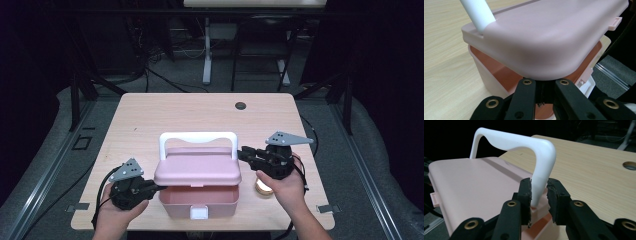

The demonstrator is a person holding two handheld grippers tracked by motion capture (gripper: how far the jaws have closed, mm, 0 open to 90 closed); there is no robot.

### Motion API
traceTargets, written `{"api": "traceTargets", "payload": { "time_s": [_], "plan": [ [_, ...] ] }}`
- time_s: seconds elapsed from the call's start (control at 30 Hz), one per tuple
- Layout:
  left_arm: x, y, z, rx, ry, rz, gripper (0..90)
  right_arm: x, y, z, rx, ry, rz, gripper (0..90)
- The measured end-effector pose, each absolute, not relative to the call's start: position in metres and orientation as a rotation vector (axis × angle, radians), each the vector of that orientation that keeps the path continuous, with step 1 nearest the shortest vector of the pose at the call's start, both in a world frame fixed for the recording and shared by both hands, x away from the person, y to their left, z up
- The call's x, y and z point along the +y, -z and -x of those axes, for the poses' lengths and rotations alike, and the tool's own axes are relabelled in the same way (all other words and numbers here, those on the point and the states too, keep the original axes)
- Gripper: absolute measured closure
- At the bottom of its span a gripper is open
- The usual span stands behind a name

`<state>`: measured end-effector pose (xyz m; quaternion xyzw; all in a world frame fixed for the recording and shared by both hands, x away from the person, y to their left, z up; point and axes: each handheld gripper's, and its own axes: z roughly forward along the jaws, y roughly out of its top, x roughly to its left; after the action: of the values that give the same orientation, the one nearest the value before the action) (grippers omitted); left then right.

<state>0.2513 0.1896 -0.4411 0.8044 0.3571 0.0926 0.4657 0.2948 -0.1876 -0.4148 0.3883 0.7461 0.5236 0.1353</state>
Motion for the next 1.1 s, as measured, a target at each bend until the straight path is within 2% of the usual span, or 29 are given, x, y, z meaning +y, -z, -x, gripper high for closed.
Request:
{"api": "traceTargets", "payload": {
  "time_s": [0.57,1.1],
  "plan": [
    [0.189,0.429,-0.258,0.872,-0.249,-1.973,89.7,-0.194,0.44,-0.267,2.152,-1.473,-1.128,89.2],
    [0.19,0.417,-0.267,0.867,-0.263,-1.965,89.8,-0.171,0.469,-0.253,2.26,-1.444,-1.086,90.0]
  ]
}}
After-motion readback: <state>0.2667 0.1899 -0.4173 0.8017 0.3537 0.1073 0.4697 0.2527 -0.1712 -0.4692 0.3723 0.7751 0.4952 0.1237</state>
